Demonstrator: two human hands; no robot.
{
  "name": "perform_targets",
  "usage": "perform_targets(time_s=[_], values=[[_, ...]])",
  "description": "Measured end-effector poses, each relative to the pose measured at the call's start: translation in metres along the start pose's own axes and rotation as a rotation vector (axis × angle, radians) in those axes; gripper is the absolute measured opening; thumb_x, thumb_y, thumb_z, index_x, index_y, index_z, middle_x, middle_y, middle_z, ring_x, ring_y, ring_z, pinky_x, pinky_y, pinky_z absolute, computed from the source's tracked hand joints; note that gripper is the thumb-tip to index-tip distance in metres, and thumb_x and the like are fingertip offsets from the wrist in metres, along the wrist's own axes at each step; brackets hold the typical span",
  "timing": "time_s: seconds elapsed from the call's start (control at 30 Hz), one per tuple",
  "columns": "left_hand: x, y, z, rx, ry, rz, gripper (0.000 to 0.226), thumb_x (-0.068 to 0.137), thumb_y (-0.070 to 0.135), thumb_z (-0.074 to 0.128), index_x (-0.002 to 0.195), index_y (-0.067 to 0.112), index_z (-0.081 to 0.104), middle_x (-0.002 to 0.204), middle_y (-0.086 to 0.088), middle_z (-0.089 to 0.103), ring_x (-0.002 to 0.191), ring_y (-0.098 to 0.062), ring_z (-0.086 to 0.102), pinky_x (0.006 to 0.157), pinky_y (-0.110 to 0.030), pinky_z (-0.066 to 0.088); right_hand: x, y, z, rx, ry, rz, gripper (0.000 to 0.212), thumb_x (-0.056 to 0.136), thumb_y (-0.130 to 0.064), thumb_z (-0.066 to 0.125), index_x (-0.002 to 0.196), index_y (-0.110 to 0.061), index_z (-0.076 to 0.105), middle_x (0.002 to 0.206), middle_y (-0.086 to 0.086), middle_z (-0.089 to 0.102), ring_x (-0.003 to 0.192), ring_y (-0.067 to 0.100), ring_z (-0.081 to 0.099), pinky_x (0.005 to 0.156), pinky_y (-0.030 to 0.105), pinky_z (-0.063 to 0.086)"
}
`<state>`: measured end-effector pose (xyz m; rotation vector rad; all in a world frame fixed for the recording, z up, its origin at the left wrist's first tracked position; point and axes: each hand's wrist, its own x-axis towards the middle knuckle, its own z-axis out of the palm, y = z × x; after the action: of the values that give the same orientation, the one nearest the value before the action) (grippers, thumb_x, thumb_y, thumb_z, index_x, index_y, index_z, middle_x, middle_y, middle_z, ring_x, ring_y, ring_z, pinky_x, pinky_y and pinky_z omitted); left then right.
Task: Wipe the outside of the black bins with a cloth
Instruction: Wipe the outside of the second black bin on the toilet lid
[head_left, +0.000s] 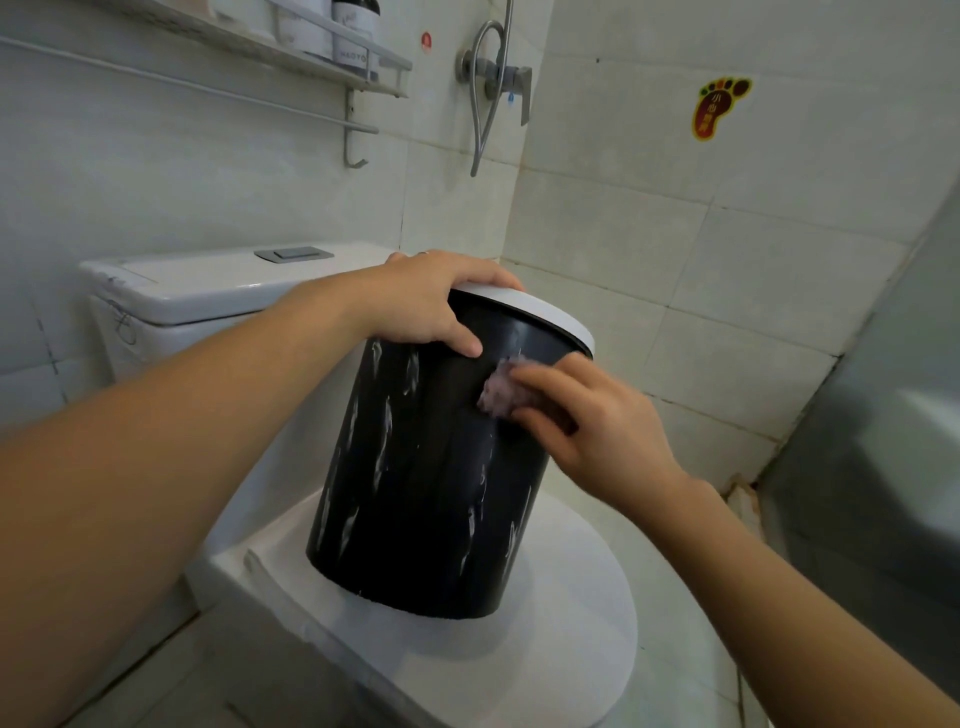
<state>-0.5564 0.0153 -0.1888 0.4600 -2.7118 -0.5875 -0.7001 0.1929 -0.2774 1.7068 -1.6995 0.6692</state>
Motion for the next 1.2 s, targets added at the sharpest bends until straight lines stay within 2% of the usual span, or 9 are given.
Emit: perform_targets(time_s=[0.1, 0.17, 0.27, 0.43, 0.63, 0.83, 0.93, 1.03, 1.2], values=[[0.001, 0.002, 0.000, 0.015, -0.006, 0.008, 0.061, 0.080, 0.023, 0.078, 0.124, 0.055, 0.051, 0.117, 0.020, 0.056, 0.114, -0.013, 0.048, 0.109, -0.049, 0.034, 0.015, 0.005, -0.001, -0.015, 0.108, 0.144, 0.031, 0.089, -0.026, 0.071, 0.119, -0.018, 0.068, 0.096, 0.005, 0.064, 0.076, 0.028, 0.062, 0.058, 0.032, 0.048], [0.002, 0.000, 0.001, 0.013, -0.012, 0.007, 0.060, 0.080, 0.023, 0.078, 0.125, 0.053, 0.052, 0.119, 0.018, 0.056, 0.115, -0.015, 0.049, 0.109, -0.049, 0.034, 0.017, 0.004, 0.000, -0.010, 0.099, 0.152, 0.032, 0.088, -0.027, 0.072, 0.119, -0.017, 0.068, 0.097, 0.005, 0.063, 0.076, 0.028, 0.061, 0.059, 0.033, 0.049], [0.002, -0.005, 0.000, -0.015, -0.007, -0.003, 0.061, 0.079, 0.023, 0.078, 0.125, 0.054, 0.053, 0.120, 0.016, 0.059, 0.117, -0.020, 0.050, 0.109, -0.048, 0.035, 0.002, -0.002, 0.003, 0.015, 0.035, 0.056, 0.032, 0.088, -0.027, 0.071, 0.118, -0.017, 0.068, 0.096, 0.005, 0.061, 0.074, 0.026, 0.060, 0.057, 0.036, 0.051], [0.003, -0.012, 0.000, -0.036, 0.000, -0.018, 0.062, 0.078, 0.024, 0.078, 0.121, 0.059, 0.052, 0.122, 0.016, 0.059, 0.120, -0.025, 0.049, 0.109, -0.047, 0.037, -0.019, -0.005, 0.007, 0.041, -0.048, -0.069, 0.029, 0.091, -0.025, 0.063, 0.118, -0.016, 0.069, 0.095, 0.003, 0.061, 0.072, 0.022, 0.059, 0.053, 0.032, 0.050], [0.003, -0.012, 0.002, -0.080, -0.001, 0.009, 0.062, 0.067, 0.034, 0.082, 0.115, 0.060, 0.054, 0.116, 0.020, 0.060, 0.116, -0.020, 0.051, 0.106, -0.048, 0.040, 0.010, 0.000, 0.004, -0.001, 0.115, 0.106, 0.031, 0.091, -0.025, 0.065, 0.121, -0.015, 0.067, 0.095, 0.006, 0.062, 0.075, 0.026, 0.060, 0.055, 0.038, 0.051], [0.006, -0.021, 0.002, -0.226, 0.054, 0.032, 0.063, 0.065, 0.010, 0.087, 0.104, 0.053, 0.063, 0.109, 0.011, 0.067, 0.106, -0.019, 0.062, 0.095, -0.043, 0.052, 0.017, 0.000, 0.002, -0.003, 0.108, 0.091, 0.031, 0.091, -0.022, 0.069, 0.121, -0.015, 0.067, 0.098, 0.006, 0.064, 0.078, 0.025, 0.061, 0.057, 0.032, 0.049], [0.006, -0.026, 0.003, -0.286, 0.067, 0.053, 0.064, 0.065, 0.008, 0.087, 0.100, 0.057, 0.063, 0.108, 0.011, 0.067, 0.104, -0.016, 0.064, 0.090, -0.034, 0.054, 0.021, -0.001, 0.001, 0.001, 0.121, 0.090, 0.031, 0.091, -0.022, 0.069, 0.121, -0.015, 0.067, 0.098, 0.005, 0.064, 0.079, 0.025, 0.061, 0.059, 0.031, 0.048], [0.004, -0.028, 0.004, -0.307, 0.065, 0.059, 0.064, 0.067, 0.007, 0.087, 0.101, 0.055, 0.061, 0.110, 0.009, 0.067, 0.104, -0.015, 0.064, 0.090, -0.031, 0.054, 0.024, -0.002, 0.001, -0.001, 0.122, 0.092, 0.031, 0.091, -0.024, 0.069, 0.121, -0.016, 0.067, 0.097, 0.005, 0.063, 0.080, 0.025, 0.060, 0.059, 0.032, 0.048], [0.007, -0.019, 0.003, -0.186, 0.056, 0.057, 0.061, 0.065, 0.004, 0.082, 0.111, 0.036, 0.057, 0.105, 0.008, 0.063, 0.097, -0.017, 0.063, 0.077, -0.031, 0.054, 0.026, -0.005, 0.002, 0.007, 0.079, 0.072, 0.034, 0.091, -0.027, 0.068, 0.124, -0.018, 0.065, 0.099, 0.003, 0.063, 0.081, 0.024, 0.060, 0.059, 0.034, 0.050]])
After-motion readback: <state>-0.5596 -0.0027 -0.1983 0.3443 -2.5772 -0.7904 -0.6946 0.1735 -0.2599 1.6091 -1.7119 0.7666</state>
